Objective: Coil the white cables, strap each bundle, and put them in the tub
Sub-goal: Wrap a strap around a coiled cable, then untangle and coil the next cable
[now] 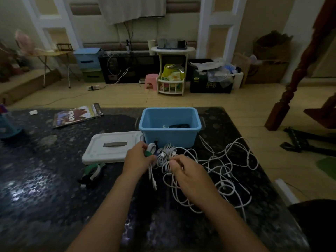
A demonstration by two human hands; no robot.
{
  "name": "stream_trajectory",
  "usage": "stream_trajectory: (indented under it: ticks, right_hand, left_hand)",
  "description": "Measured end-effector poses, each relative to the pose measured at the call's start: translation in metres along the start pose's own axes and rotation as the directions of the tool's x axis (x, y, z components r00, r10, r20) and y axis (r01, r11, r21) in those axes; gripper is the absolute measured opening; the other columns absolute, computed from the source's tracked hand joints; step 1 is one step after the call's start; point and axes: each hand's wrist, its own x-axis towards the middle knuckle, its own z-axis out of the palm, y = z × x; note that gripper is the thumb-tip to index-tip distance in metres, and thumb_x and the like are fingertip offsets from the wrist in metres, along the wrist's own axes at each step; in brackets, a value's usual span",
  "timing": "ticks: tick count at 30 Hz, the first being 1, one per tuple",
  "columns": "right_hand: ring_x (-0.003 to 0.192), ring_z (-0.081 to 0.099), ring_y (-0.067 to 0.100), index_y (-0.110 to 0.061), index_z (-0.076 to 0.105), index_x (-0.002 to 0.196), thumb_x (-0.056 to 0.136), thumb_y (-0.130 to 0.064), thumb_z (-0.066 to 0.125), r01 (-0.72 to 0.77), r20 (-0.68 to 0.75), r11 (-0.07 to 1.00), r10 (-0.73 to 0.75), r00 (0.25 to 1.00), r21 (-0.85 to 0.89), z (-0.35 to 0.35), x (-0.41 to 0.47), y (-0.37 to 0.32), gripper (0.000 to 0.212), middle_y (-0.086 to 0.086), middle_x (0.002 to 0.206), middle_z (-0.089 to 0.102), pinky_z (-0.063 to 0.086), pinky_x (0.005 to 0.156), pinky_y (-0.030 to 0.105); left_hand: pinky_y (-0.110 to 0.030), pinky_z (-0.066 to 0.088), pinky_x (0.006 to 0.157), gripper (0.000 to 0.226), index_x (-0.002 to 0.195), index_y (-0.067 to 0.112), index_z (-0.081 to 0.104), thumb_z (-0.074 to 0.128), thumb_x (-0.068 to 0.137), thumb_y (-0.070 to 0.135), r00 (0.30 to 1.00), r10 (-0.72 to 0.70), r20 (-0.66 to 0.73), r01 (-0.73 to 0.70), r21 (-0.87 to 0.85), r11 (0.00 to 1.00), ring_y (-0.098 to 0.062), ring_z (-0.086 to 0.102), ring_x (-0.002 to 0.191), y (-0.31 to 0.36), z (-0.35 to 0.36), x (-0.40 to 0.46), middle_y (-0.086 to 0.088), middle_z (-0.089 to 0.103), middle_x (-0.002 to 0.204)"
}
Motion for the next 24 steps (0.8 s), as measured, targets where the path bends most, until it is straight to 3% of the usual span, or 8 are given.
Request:
stream_trajectory:
  ticks: [8, 14, 18, 24]
  right_hand:
    - [0.091, 0.059, 0.007, -0.029, 0.064, 0.107, 0.103, -0.044, 0.042, 0.031, -0.012, 1.000, -0.031, 0.999, 0.001, -0.005, 0.007, 0.008, 0.027, -0.010, 0.098, 0.064, 0.049, 0.080, 0.033]
    - [0.093, 0.060, 0.008, -0.030, 0.064, 0.108, 0.101, -0.041, 0.047, 0.064, -0.017, 0.993, -0.066, 0.998, -0.100, -0.007, 0.010, 0.011, 0.022, -0.010, 0.104, 0.063, 0.051, 0.084, 0.035]
    - [0.096, 0.059, 0.008, -0.030, 0.066, 0.114, 0.099, -0.034, 0.054, 0.092, -0.052, 0.975, -0.105, 0.993, -0.204, -0.017, 0.008, 0.010, 0.020, -0.009, 0.110, 0.061, 0.051, 0.086, 0.030]
    - [0.104, 0.056, 0.014, -0.030, 0.068, 0.114, 0.095, -0.033, 0.062, 0.057, -0.149, 0.903, -0.132, 0.980, -0.425, -0.041, 0.004, 0.015, 0.020, -0.006, 0.105, 0.062, 0.050, 0.086, 0.033]
  left_hand:
    - [-0.040, 0.052, 0.074, 0.025, 0.095, 0.017, 0.057, 0.074, 0.077, 0.019, 0.991, 0.132, 0.005, -0.129, 0.258, 0.957, -0.030, 0.062, 0.091, 0.008, 0.031, 0.035, -0.008, 0.067, 0.093]
    - [-0.040, 0.047, 0.079, 0.026, 0.104, 0.017, 0.057, 0.070, 0.084, 0.025, 0.974, 0.214, 0.079, -0.226, 0.459, 0.859, -0.034, 0.055, 0.105, 0.002, 0.040, 0.038, -0.011, 0.067, 0.102]
    - [-0.039, 0.049, 0.081, 0.030, 0.110, 0.017, 0.058, 0.067, 0.082, 0.023, 0.964, 0.224, 0.141, -0.262, 0.402, 0.877, -0.032, 0.057, 0.106, 0.002, 0.031, 0.035, -0.011, 0.064, 0.108]
    - [-0.043, 0.049, 0.092, 0.043, 0.128, 0.020, 0.058, 0.068, 0.086, 0.023, 0.955, 0.277, 0.101, -0.295, 0.304, 0.906, -0.030, 0.054, 0.108, -0.002, -0.007, -0.011, -0.010, 0.060, 0.112]
